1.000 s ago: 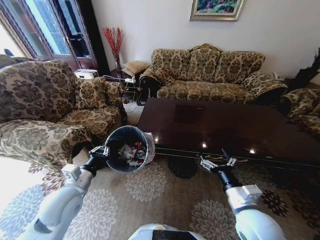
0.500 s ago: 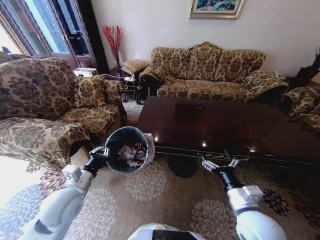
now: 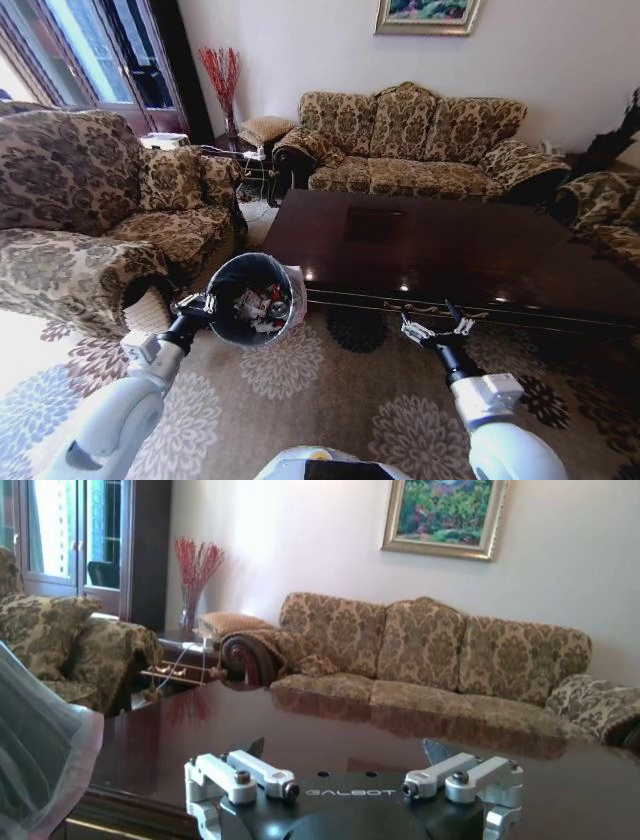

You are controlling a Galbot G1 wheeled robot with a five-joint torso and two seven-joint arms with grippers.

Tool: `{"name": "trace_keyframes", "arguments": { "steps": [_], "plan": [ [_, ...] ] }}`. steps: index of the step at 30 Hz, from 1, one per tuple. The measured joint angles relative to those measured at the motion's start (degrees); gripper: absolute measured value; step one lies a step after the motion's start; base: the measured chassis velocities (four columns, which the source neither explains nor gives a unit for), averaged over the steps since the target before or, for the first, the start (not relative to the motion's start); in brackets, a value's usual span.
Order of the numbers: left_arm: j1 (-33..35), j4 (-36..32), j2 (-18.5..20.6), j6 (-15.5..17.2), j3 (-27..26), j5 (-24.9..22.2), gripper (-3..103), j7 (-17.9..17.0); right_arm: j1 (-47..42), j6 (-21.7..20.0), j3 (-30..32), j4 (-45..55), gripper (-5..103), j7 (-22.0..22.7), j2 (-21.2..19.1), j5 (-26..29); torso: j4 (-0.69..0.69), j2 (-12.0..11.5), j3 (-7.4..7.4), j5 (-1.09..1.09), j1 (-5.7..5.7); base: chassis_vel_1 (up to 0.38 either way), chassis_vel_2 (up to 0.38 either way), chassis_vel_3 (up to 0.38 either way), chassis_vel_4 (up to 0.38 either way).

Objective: Move to the front of the table and place the trash on the table into the trash bin.

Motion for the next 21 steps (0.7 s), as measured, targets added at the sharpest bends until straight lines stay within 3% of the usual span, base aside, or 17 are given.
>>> {"name": "trace_keyframes", "arguments": {
  "steps": [8,21],
  "plan": [
    [-0.3,0.2,0.0,0.0,0.3,0.0,2,0.0,0.0,0.3,-0.3,-0.2,100,0.0,0.5,-0.7,0.00,-1.8,-1.04,-0.09,-0.79,-0.051,-0.047,0.039,0.038],
    [-0.9,0.3,0.3,0.0,1.3,0.4,2,-0.1,0.3,1.1,0.1,-1.1,100,1.1,0.6,-1.7,0.00,-5.0,-2.83,-0.06,-2.16,0.018,0.020,-0.003,-0.003]
  ]
}}
